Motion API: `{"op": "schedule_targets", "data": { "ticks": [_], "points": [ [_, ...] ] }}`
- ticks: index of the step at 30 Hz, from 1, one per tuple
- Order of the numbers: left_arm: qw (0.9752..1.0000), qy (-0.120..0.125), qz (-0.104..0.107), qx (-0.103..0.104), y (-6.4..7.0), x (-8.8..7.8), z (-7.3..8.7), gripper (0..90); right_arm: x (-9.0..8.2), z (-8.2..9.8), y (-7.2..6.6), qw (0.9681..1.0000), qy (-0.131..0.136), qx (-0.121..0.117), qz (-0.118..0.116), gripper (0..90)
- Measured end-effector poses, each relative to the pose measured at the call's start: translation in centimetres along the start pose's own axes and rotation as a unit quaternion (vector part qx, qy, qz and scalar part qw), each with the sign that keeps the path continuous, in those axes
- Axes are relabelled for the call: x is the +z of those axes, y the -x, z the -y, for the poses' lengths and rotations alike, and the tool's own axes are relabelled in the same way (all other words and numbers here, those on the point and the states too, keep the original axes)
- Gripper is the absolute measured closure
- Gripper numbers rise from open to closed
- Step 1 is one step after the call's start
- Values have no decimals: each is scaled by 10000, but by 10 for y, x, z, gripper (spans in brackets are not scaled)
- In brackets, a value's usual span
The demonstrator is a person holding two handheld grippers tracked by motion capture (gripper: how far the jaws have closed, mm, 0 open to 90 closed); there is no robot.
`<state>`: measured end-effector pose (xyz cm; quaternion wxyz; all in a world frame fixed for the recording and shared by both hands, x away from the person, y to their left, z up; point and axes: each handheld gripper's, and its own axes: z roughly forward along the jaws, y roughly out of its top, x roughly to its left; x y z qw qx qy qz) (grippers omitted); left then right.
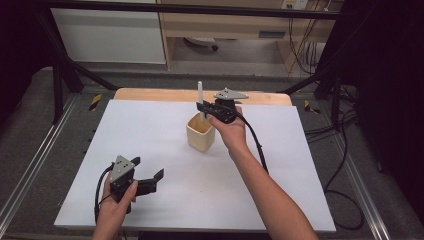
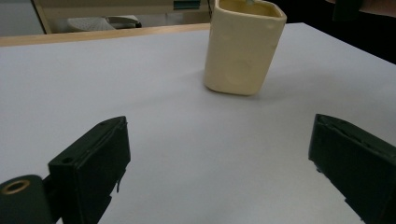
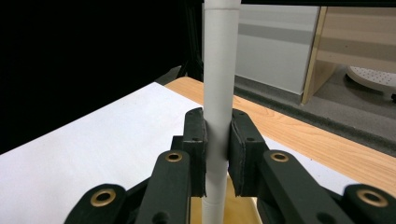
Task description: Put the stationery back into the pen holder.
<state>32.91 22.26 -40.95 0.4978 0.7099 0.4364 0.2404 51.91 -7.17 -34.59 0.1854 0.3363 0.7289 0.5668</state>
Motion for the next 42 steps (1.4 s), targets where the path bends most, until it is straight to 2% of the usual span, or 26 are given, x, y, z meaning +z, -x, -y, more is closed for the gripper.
{"op": "schedule_targets", "data": {
  "ticks": [42],
  "points": [
    [10000,6,24,-9,1,0,0,57,11,10,-1,9994,-340,74,8,785]
  ]
}}
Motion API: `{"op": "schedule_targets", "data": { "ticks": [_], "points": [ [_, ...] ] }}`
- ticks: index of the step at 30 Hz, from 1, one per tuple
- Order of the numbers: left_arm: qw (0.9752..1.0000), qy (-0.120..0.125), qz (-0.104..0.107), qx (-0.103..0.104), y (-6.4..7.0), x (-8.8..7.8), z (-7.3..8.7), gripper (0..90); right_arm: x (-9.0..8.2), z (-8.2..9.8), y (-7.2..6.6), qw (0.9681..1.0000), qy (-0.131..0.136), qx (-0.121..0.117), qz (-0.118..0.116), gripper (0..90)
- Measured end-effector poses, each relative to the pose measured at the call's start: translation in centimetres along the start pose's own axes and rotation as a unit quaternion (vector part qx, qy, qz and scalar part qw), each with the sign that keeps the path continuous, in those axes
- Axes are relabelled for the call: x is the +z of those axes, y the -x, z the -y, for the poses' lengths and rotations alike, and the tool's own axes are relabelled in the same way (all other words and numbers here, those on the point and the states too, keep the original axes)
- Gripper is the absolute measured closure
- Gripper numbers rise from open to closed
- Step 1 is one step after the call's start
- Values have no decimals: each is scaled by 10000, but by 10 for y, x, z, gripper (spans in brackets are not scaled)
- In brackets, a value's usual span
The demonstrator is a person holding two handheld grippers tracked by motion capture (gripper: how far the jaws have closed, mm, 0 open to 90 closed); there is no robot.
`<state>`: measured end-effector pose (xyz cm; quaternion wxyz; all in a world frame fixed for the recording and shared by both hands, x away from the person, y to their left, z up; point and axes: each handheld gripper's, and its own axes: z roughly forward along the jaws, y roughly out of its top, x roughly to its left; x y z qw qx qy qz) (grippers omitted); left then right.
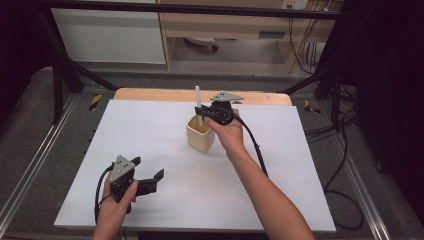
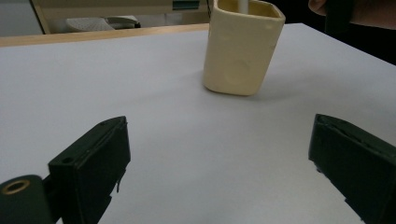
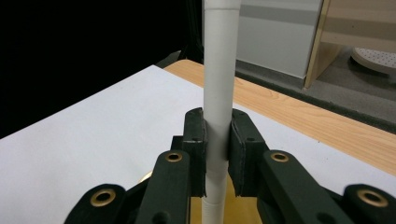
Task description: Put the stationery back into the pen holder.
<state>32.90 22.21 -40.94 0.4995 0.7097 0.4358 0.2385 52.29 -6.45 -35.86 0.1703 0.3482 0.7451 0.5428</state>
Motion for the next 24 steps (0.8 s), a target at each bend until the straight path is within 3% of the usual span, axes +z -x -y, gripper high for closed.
{"op": "schedule_targets", "data": {
  "ticks": [24],
  "points": [
    [10000,-11,23,27,0,1,0,57,3,8,-5,9994,-319,-110,-44,785]
  ]
}}
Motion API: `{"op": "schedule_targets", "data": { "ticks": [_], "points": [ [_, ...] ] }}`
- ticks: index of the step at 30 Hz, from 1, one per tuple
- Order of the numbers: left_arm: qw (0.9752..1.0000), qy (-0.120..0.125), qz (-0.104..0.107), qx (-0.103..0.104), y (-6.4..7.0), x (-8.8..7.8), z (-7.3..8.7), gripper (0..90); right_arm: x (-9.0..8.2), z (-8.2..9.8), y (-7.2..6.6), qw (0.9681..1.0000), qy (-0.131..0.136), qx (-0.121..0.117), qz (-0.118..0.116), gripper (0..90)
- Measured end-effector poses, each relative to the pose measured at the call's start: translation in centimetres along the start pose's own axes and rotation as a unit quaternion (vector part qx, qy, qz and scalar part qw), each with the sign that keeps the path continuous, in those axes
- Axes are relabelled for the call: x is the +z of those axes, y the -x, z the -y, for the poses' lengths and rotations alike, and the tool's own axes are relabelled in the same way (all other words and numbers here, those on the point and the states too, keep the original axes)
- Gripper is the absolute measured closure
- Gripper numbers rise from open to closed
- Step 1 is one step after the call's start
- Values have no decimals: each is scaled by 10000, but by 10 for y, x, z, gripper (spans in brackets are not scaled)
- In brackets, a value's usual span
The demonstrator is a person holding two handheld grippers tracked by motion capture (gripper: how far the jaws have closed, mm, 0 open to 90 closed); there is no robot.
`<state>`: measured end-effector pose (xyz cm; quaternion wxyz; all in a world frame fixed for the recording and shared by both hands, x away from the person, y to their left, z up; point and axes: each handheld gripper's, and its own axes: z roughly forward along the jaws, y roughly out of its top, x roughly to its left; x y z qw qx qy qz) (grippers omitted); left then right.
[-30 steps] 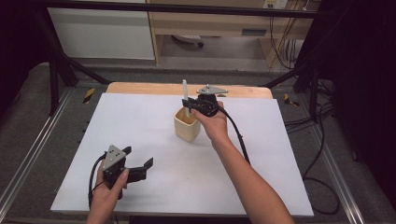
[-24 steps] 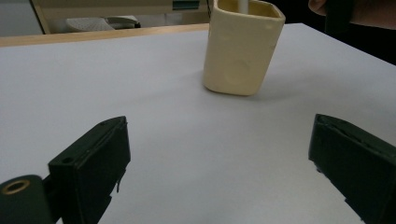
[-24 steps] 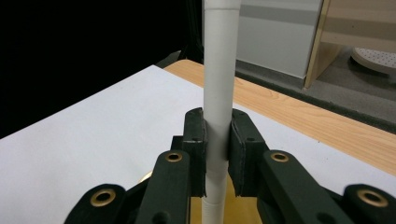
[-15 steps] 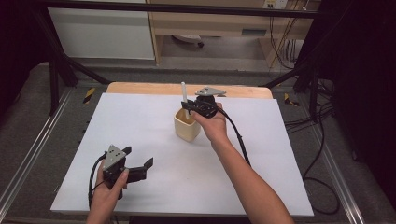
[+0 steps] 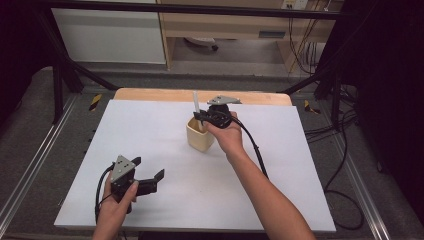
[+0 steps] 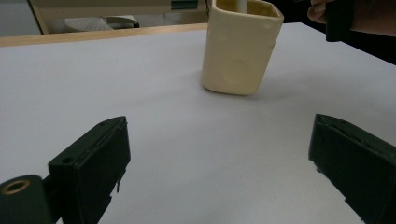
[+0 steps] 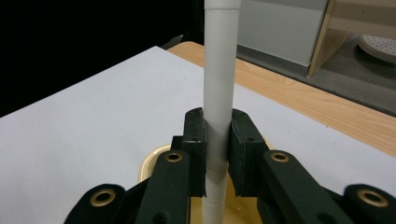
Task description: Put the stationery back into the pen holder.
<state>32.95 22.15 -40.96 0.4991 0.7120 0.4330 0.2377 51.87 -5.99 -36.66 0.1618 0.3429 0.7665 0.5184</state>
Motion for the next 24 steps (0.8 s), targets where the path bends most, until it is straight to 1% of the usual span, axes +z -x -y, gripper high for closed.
{"op": "schedule_targets", "data": {
  "ticks": [9,16,17,19,22,24],
  "points": [
    [10000,-1,-2,-2,0,0,0,57,2,2,-2,9999,-119,-96,-11,785],
    [10000,2,-1,-7,0,0,0,57,4,4,-3,9998,-188,-81,-22,776],
    [10000,6,-5,-13,-1,0,0,57,4,4,-3,9998,-171,-62,-42,728],
    [10000,16,-7,-22,-1,0,0,57,2,3,-4,9998,-177,63,-19,547],
    [10000,11,-14,-18,-1,0,0,57,-5,-1,-5,9999,-95,132,16,430],
    [10000,7,-15,-8,0,0,0,57,-11,-4,-5,9998,-26,168,41,368]
  ]
}}
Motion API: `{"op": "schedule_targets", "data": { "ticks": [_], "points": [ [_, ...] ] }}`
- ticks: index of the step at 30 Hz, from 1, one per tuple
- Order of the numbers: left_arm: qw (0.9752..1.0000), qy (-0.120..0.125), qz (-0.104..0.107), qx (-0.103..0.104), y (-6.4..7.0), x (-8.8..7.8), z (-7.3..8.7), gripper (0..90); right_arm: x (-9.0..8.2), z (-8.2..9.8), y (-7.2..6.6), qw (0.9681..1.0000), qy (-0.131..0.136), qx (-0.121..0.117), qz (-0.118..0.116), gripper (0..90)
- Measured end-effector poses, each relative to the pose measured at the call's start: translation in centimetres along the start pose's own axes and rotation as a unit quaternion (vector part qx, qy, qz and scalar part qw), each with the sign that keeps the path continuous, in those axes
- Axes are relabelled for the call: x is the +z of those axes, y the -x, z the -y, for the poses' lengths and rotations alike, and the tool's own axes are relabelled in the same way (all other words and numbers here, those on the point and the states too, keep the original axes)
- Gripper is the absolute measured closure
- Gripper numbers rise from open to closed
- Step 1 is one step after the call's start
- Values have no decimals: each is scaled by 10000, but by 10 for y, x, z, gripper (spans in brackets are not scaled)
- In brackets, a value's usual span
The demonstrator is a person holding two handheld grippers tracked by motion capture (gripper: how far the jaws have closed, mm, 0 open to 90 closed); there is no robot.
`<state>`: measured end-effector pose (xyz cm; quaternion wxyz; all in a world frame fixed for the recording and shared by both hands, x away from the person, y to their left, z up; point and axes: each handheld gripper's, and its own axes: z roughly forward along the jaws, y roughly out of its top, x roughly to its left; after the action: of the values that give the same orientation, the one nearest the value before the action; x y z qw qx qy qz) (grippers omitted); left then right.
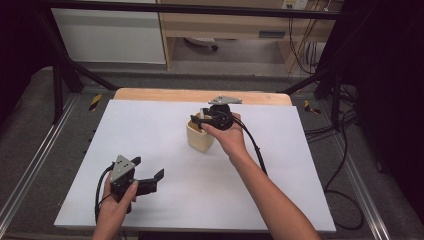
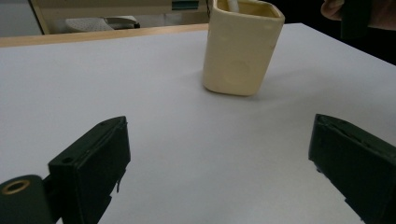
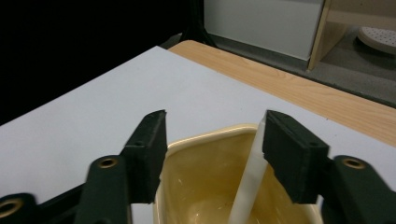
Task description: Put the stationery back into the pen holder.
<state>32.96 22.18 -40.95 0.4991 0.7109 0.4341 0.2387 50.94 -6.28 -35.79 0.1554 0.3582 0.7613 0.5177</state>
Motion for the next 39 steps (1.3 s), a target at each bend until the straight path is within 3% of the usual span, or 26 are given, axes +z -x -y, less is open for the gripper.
{"op": "schedule_targets", "data": {
  "ticks": [5,8,13,19,26,39],
  "points": [
    [10000,35,-14,-14,0,-1,0,57,-9,-7,0,9999,-14,42,100,127],
    [10000,9,-37,-9,-1,-3,0,57,-17,-9,-1,9998,-30,2,180,52],
    [9998,100,-129,-126,-4,-8,-2,57,-37,-5,-1,9997,67,-76,215,35],
    [9995,236,-188,-76,-4,-14,-8,57,-72,10,2,9995,239,-41,199,39],
    [9996,163,-247,-40,-4,-26,-4,54,-119,47,12,9984,432,-3,366,64],
    [9989,286,-294,-239,-8,-37,4,53,-169,113,26,9963,478,252,674,59]
  ]
}}
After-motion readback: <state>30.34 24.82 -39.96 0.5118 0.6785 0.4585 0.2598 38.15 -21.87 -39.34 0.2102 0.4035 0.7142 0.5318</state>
